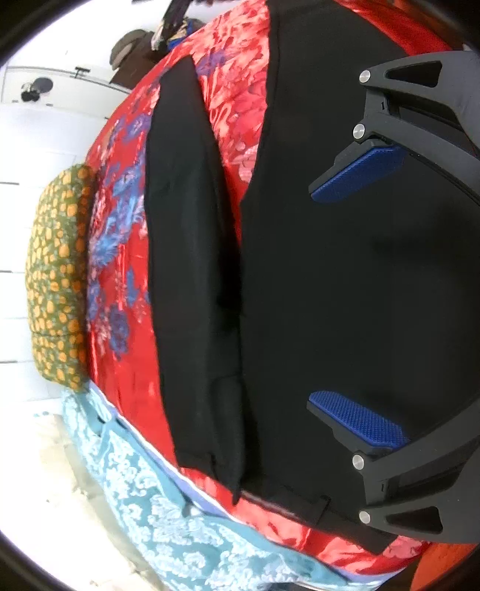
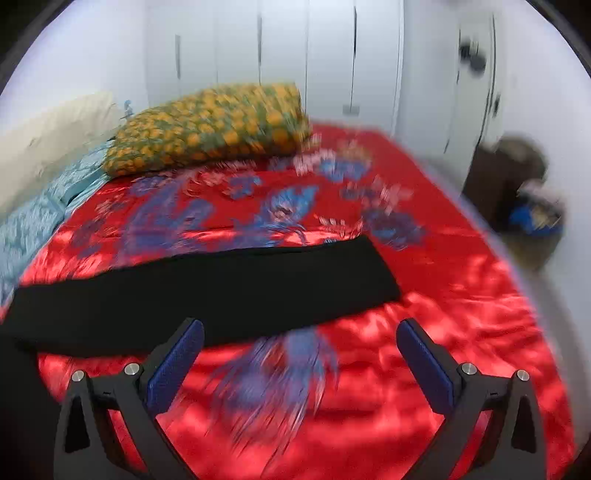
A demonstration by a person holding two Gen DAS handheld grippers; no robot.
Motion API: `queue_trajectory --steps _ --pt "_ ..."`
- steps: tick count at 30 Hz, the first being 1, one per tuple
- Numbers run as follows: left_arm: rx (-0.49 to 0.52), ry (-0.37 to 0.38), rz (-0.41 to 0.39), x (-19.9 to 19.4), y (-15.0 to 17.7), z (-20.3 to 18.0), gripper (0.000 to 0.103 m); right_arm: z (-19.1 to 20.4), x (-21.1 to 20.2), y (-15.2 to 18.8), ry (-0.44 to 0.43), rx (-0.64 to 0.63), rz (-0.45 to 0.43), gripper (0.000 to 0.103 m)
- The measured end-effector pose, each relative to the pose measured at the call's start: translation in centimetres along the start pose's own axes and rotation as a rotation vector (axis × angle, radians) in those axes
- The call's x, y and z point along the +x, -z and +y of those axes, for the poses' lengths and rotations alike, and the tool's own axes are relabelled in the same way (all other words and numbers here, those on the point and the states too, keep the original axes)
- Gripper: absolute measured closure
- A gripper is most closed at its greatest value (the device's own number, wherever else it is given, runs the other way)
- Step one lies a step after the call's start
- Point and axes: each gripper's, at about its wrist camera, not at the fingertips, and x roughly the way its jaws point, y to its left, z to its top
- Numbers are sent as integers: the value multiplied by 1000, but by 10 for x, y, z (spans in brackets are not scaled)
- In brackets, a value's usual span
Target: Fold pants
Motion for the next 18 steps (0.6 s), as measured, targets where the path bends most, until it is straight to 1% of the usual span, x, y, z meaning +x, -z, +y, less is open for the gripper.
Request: queue_trajectory --steps 1,2,3,4,5,7,9,11,12,13,14,15,16,17,18 --pt "-17 -1 3 2 -2 1 1 -23 28 -13 -38 43 50 0" --pt "-29 0 5 3 -4 2 1 -36 45 -22 -46 71 78 0" --pt "-40 -3 7 5 -5 3 1 -58 79 -38 -32 117 137 1" --pt "-39 -11 11 6 -7 3 1 -67 97 -44 5 120 169 2" --pt "-33 -19 14 8 -7 3 1 -75 122 -57 78 89 193 5" --pt "-6 -48 31 15 -7 -1 1 -75 148 -71 98 36 202 8" --pt "5 -62 58 24 -6 -2 1 -75 177 -85 104 1 223 10" --pt "7 -67 82 32 -4 -3 1 -81 200 -91 94 16 261 16" --pt "10 -68 99 37 -3 -4 1 -84 211 -91 76 48 290 20" --pt "15 -71 113 40 -1 -5 1 -86 216 -91 62 68 295 31" --pt "20 -74 123 42 1 -6 1 -88 219 -92 36 91 287 49" --pt "24 -76 130 44 2 -6 1 -86 217 -92 32 93 289 59" --pt "26 -75 137 45 4 -7 1 -86 214 -91 52 84 289 90" --pt "26 -70 143 45 4 -6 1 -85 204 -91 78 76 273 94" --pt "27 -65 144 44 4 -6 1 -83 187 -89 71 79 236 94"
